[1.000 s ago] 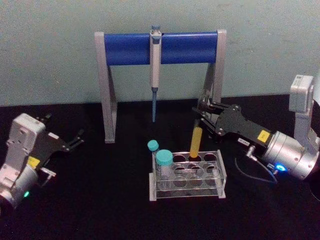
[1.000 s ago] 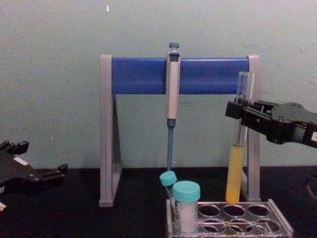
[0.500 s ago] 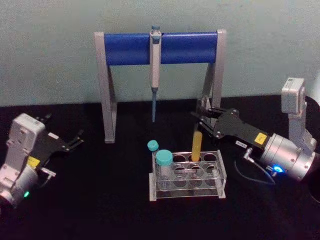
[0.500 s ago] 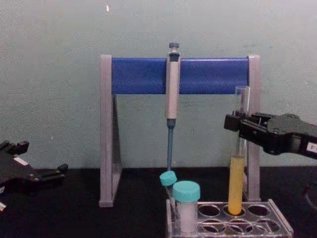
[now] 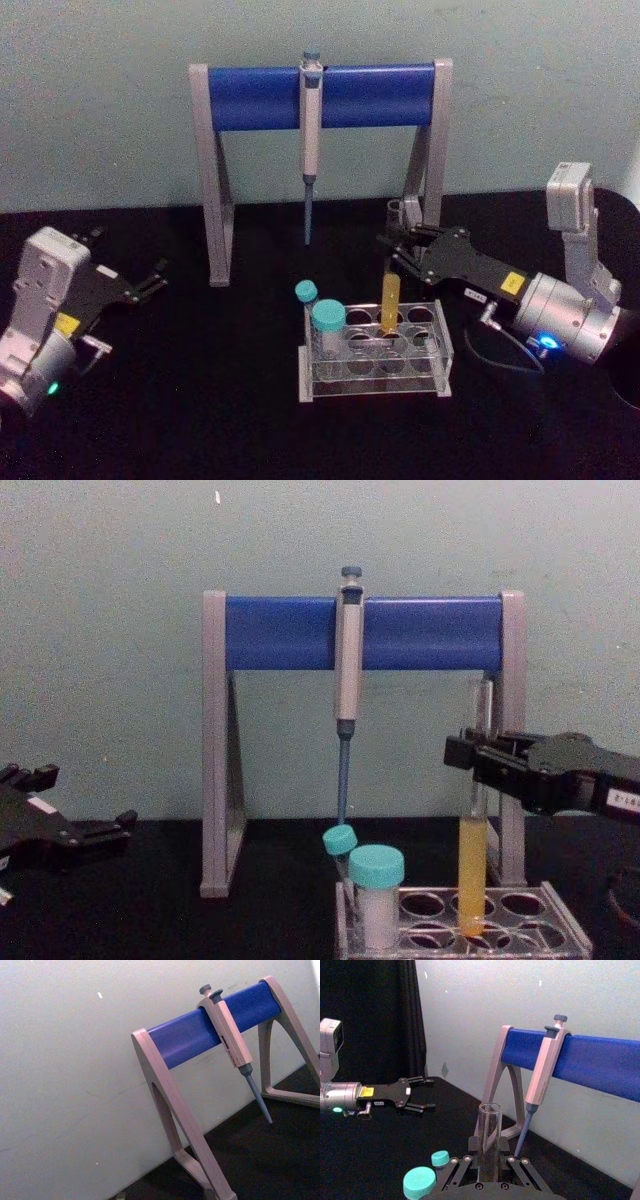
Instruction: Pick up the test tube from the test tube rack, shake it, then place it back into the test tube rack.
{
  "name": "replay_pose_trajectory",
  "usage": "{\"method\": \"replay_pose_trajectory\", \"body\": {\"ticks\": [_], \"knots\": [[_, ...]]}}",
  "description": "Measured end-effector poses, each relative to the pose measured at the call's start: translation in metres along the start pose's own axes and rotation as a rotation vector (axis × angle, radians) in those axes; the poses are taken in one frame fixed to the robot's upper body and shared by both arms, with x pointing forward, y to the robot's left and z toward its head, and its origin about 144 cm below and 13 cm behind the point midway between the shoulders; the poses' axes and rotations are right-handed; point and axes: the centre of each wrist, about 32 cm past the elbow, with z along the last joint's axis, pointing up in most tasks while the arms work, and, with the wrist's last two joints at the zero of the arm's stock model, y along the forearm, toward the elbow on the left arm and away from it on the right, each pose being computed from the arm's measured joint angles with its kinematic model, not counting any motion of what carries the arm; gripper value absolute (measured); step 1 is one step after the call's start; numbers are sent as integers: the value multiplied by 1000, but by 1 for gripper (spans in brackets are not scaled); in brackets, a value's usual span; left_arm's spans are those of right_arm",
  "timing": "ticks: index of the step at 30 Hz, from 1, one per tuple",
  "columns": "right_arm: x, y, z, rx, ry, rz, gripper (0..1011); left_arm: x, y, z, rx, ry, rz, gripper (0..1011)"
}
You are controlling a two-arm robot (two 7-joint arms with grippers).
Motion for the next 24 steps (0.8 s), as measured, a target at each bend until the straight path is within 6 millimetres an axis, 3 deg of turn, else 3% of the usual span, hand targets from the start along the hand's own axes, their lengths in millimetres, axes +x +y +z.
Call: {"method": "replay_pose_trajectory", "body": {"ticks": [24], "knots": [[1, 6, -9, -51, 19, 17, 234, 0, 0, 0, 0, 0, 0, 1001]]}}
